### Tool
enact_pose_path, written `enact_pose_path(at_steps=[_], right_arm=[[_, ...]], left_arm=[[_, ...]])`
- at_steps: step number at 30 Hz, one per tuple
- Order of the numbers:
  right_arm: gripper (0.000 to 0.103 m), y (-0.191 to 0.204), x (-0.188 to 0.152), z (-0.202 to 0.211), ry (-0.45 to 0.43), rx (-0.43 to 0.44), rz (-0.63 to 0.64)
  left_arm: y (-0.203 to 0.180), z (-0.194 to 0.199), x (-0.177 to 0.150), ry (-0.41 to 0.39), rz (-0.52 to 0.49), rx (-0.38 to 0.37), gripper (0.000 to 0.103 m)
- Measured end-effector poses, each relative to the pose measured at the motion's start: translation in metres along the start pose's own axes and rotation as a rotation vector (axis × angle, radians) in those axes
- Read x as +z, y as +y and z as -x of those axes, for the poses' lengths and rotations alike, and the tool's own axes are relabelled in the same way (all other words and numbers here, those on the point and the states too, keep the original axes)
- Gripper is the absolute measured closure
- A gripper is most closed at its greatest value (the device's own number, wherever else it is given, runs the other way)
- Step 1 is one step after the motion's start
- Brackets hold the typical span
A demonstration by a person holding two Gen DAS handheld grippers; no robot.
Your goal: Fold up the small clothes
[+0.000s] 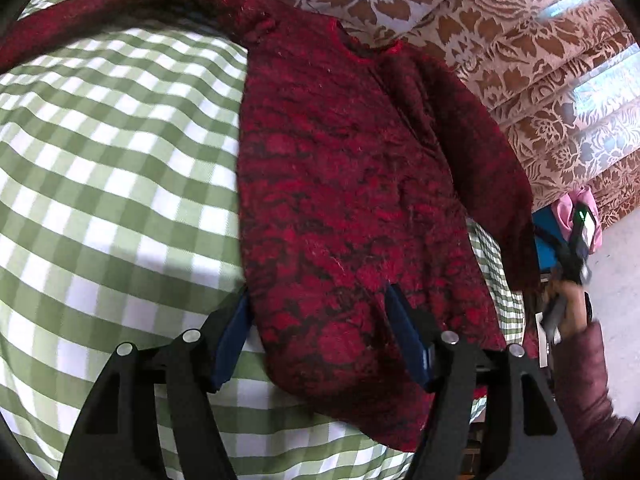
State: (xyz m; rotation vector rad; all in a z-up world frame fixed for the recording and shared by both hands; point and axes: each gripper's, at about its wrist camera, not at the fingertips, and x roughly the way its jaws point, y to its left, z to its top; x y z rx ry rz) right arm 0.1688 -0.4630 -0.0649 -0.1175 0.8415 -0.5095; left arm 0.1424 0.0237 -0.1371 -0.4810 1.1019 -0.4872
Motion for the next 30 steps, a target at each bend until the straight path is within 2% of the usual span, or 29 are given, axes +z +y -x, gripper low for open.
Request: enact_pose_path(at_steps=[1, 2, 3, 4, 5, 6, 9, 10, 13, 14, 15, 16, 19, 23, 26, 28, 30], right_arm=[[0.081, -0.004, 0.006, -0.007, -0.005, -0.023, -0.008], [0.071, -0.011, 0.009, -0.012, -0.012, -0.038, -0.023], [0.043, -0.015, 0.010, -0.013, -0.014, -0.031, -0.047], [0.026, -0.020, 0.009, -0.007, -0.028, -0.010, -0.086], [0.025, -0.019, 0.005, 0.002, -0.052, 0.014, -0.102], [0.025, -0.017, -0.002, 0.007, -0.061, 0.041, -0.099], [0.025, 0.006, -0.036, 0.030, -0.016, 0.249, -0.088], [0.025, 0.013, -0.052, 0.036, 0.027, 0.355, -0.100], [0.025, 0.038, -0.102, 0.045, 0.191, 0.560, -0.121], [0.026, 0.044, -0.115, 0.045, 0.232, 0.589, -0.125], [0.037, 0.052, -0.130, 0.044, 0.284, 0.620, -0.128], [0.059, 0.061, -0.143, 0.046, 0.318, 0.631, -0.116], [0.082, 0.078, -0.158, 0.063, 0.318, 0.633, -0.086], [0.084, 0.082, -0.141, 0.113, 0.223, 0.699, -0.026], [0.085, 0.083, -0.142, 0.150, 0.175, 0.738, 0.053], [0.085, 0.086, -0.152, 0.166, 0.177, 0.761, 0.099], [0.085, 0.091, -0.173, 0.176, 0.215, 0.775, 0.150]], left_arm=[[-0.001, 0.000, 0.000, -0.003, -0.003, 0.005, 0.038], [-0.002, 0.000, 0.000, -0.003, -0.007, 0.004, 0.043], [-0.002, 0.000, 0.000, 0.005, -0.003, -0.008, 0.050], [-0.001, 0.000, 0.002, 0.010, 0.005, -0.017, 0.051], [0.000, 0.000, 0.002, 0.009, 0.011, -0.019, 0.052], [0.001, 0.000, 0.003, 0.009, 0.015, -0.023, 0.054], [0.002, -0.001, 0.003, 0.012, 0.012, -0.027, 0.063], [0.002, -0.001, 0.002, 0.012, 0.011, -0.031, 0.065], [0.000, 0.001, 0.002, 0.010, -0.002, -0.036, 0.076], [-0.001, 0.002, 0.002, 0.010, -0.008, -0.041, 0.079], [-0.004, 0.005, 0.003, 0.006, -0.020, -0.043, 0.081], [-0.007, 0.010, 0.003, -0.002, -0.035, -0.038, 0.082], [-0.014, 0.034, 0.010, -0.035, -0.067, -0.031, 0.085], [-0.016, 0.080, 0.017, -0.069, -0.112, -0.013, 0.086], [-0.015, 0.110, 0.008, -0.063, -0.165, 0.040, 0.086], [-0.008, 0.122, -0.008, -0.042, -0.192, 0.092, 0.086], [0.000, 0.120, -0.027, -0.006, -0.194, 0.154, 0.086]])
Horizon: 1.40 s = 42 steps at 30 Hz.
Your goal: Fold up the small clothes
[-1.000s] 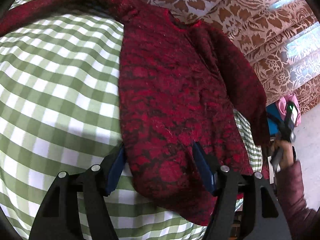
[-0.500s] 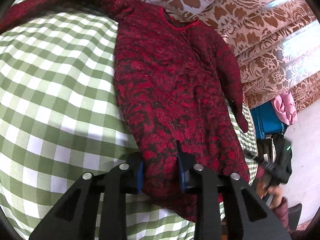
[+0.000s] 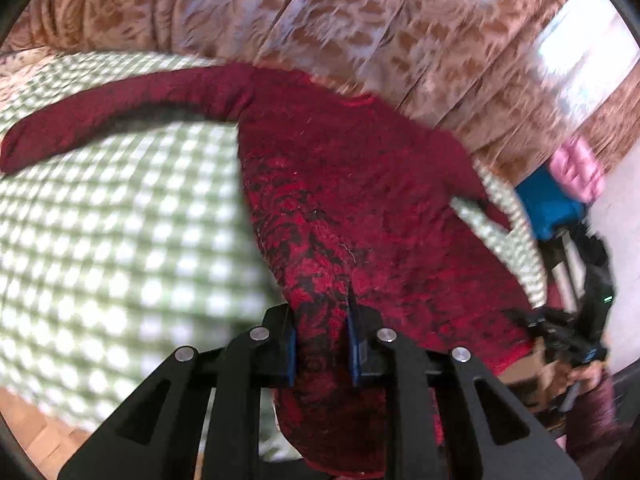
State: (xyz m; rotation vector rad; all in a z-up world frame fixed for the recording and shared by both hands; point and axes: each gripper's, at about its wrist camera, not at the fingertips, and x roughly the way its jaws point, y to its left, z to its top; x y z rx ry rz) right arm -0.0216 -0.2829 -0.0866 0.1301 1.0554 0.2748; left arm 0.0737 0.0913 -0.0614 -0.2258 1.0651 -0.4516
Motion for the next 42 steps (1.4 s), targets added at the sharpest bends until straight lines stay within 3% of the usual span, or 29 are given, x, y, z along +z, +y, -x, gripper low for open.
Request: enact_pose_path(at_steps=[5, 8, 9, 10, 11, 12, 13, 17, 21, 26, 31, 33, 34, 36, 39, 42], right_arm=[[0.086, 0.014, -0.048, -0.022, 0.150, 0.056, 0.033], [0.086, 0.015, -0.058, -0.023, 0.173, 0.091, 0.031], [0.081, 0.010, -0.054, -0.019, 0.156, 0.116, 0.012], [0.067, -0.001, -0.047, -0.013, 0.132, 0.154, -0.032], [0.059, -0.017, -0.038, -0.008, 0.102, 0.166, -0.077], [0.047, -0.033, -0.032, -0.002, 0.050, 0.151, -0.127], [0.043, -0.051, -0.022, 0.004, -0.009, 0.118, -0.181], [0.043, -0.164, 0.005, 0.019, -0.221, 0.022, -0.559], [0.043, -0.262, 0.023, 0.016, -0.366, -0.069, -0.870], [0.046, -0.342, 0.055, -0.011, -0.416, -0.123, -1.117], [0.048, -0.370, 0.083, -0.044, -0.431, -0.155, -1.176], [0.052, -0.383, 0.095, -0.049, -0.419, -0.190, -1.156], [0.072, -0.384, 0.103, -0.050, -0.396, -0.218, -1.132], [0.090, -0.383, 0.108, -0.044, -0.351, -0.279, -1.064], [0.093, -0.367, 0.103, -0.011, -0.399, -0.410, -0.937], [0.093, -0.361, 0.082, 0.013, -0.418, -0.538, -0.894]], left_arm=[[0.021, -0.027, -0.052, 0.113, 0.047, 0.154, 0.079], [0.028, -0.021, -0.060, 0.078, 0.094, 0.151, 0.070], [0.028, -0.014, -0.058, 0.043, 0.106, 0.164, 0.067], [0.029, -0.011, -0.056, 0.022, 0.111, 0.173, 0.064], [0.028, -0.006, -0.052, -0.012, 0.111, 0.190, 0.059], [0.026, -0.002, -0.047, -0.041, 0.107, 0.204, 0.058], [0.025, -0.001, -0.043, -0.063, 0.103, 0.208, 0.058], [0.008, -0.002, -0.023, -0.133, 0.088, 0.201, 0.056], [-0.007, -0.018, -0.007, -0.132, 0.078, 0.172, 0.052], [-0.028, -0.040, 0.007, -0.085, 0.038, 0.163, 0.052], [-0.042, -0.056, 0.017, -0.052, 0.005, 0.169, 0.052], [-0.047, -0.063, 0.019, -0.044, -0.008, 0.171, 0.052], [-0.049, -0.068, 0.021, -0.034, -0.011, 0.169, 0.052], [-0.051, -0.076, 0.021, -0.016, -0.011, 0.166, 0.052], [-0.053, -0.086, 0.017, 0.004, -0.021, 0.176, 0.051], [-0.052, -0.096, 0.010, 0.018, -0.013, 0.177, 0.050]])
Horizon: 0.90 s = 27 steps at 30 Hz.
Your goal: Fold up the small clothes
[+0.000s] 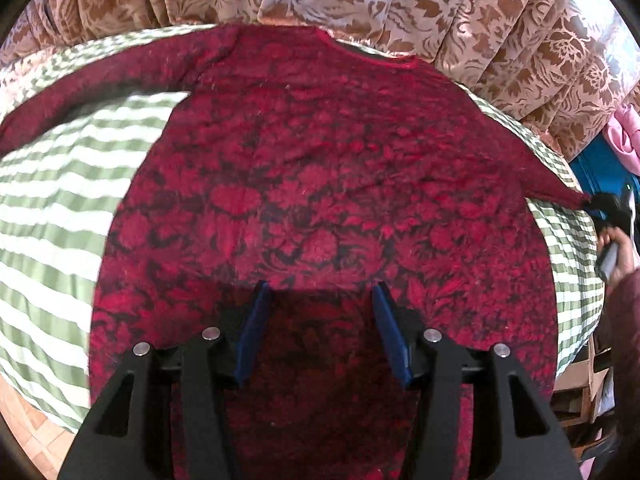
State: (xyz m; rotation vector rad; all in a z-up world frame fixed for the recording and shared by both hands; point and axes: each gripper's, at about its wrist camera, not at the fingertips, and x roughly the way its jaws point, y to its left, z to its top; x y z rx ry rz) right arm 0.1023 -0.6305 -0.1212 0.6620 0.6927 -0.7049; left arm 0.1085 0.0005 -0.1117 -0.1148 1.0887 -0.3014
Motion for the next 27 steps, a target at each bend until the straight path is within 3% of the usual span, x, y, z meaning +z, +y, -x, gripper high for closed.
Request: enact_pose_path(at_steps=[3, 6, 8, 10, 13, 16, 19, 24, 27], right_arm=[[0.093, -0.023, -0.019, -0.006, 0.044, -0.082, -0.012], [0.089, -0.036, -0.033, -0.014, 0.071, -0.076, -0.073], [0.073, -0.037, -0.035, -0.008, 0.069, -0.067, -0.089], [0.038, -0.035, -0.034, 0.006, 0.063, -0.077, -0.100], [0.033, -0.017, -0.039, 0.036, 0.007, -0.062, -0.059], [0.023, 0.025, -0.060, 0.064, -0.002, 0.022, 0.045], [0.023, 0.092, -0.103, 0.084, 0.034, 0.175, 0.201], [0.023, 0.217, -0.216, 0.102, 0.201, 0.449, 0.523], [0.023, 0.272, -0.283, 0.111, 0.268, 0.547, 0.709]], left_arm=[[-0.002, -0.002, -0.004, -0.009, -0.005, 0.007, 0.050], [0.006, -0.001, -0.005, -0.017, 0.019, -0.028, 0.050], [0.013, 0.005, -0.005, -0.024, 0.045, -0.063, 0.050], [0.024, 0.015, -0.007, -0.047, 0.071, -0.100, 0.044], [0.057, 0.039, -0.003, -0.124, 0.161, -0.110, 0.040], [0.101, 0.056, 0.003, -0.191, 0.267, -0.069, 0.039], [0.149, 0.066, 0.006, -0.230, 0.366, 0.010, 0.039], [0.262, 0.080, 0.017, -0.293, 0.587, 0.148, 0.040], [0.323, 0.088, 0.029, -0.326, 0.697, 0.211, 0.040]])
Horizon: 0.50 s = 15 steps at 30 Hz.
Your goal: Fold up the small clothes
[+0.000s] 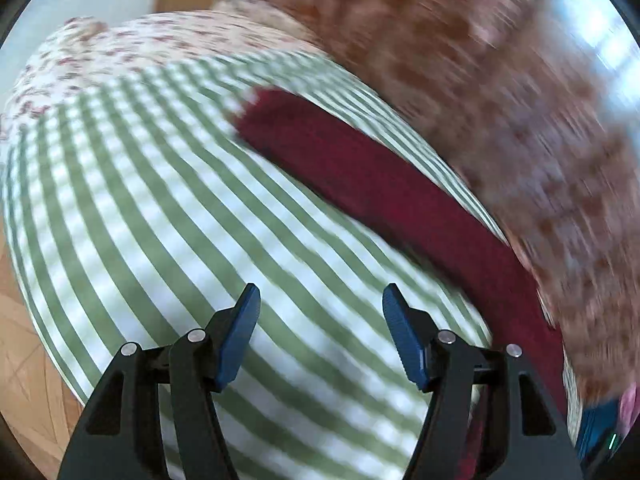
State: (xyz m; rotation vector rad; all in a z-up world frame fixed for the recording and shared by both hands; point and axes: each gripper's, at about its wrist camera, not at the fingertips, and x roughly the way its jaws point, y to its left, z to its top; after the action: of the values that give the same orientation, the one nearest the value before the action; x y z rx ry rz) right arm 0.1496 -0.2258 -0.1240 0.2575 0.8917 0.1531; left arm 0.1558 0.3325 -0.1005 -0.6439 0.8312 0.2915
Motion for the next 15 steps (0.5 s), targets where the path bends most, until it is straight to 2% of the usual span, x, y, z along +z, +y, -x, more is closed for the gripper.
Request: enact_pose_path(at_steps=[2, 4, 6, 9, 11, 13, 15], right_arm=[[0.023, 0.032, -0.009, -0.020, 0.033, 0.023, 0.066], [0.023, 0.049, -0.018, -0.037, 0.054, -0.007, 0.110], [0.019, 0.051, -0.026, -0.048, 0.064, -0.045, 0.135], [0.009, 0.048, -0.036, -0.048, 0.015, 0.002, 0.138], [0.008, 0.045, -0.035, -0.050, 0.023, 0.016, 0.140], [0.004, 0.046, -0.033, -0.052, 0.040, 0.022, 0.158], [0.004, 0.048, -0.032, -0.054, 0.035, 0.000, 0.180]], left_arm=[[0.014, -0.010, 0.023, -0.017, 0.034, 0.025, 0.040], [0.026, -0.021, 0.047, -0.034, 0.050, 0.063, 0.041], [0.031, -0.035, 0.063, -0.028, 0.053, 0.069, 0.045], [0.034, -0.055, 0.088, -0.025, 0.050, 0.091, 0.045], [0.034, -0.068, 0.099, -0.024, 0.050, 0.110, 0.047], [0.035, -0.079, 0.107, -0.019, 0.047, 0.128, 0.055], [0.036, -0.093, 0.113, -0.006, 0.054, 0.118, 0.069]])
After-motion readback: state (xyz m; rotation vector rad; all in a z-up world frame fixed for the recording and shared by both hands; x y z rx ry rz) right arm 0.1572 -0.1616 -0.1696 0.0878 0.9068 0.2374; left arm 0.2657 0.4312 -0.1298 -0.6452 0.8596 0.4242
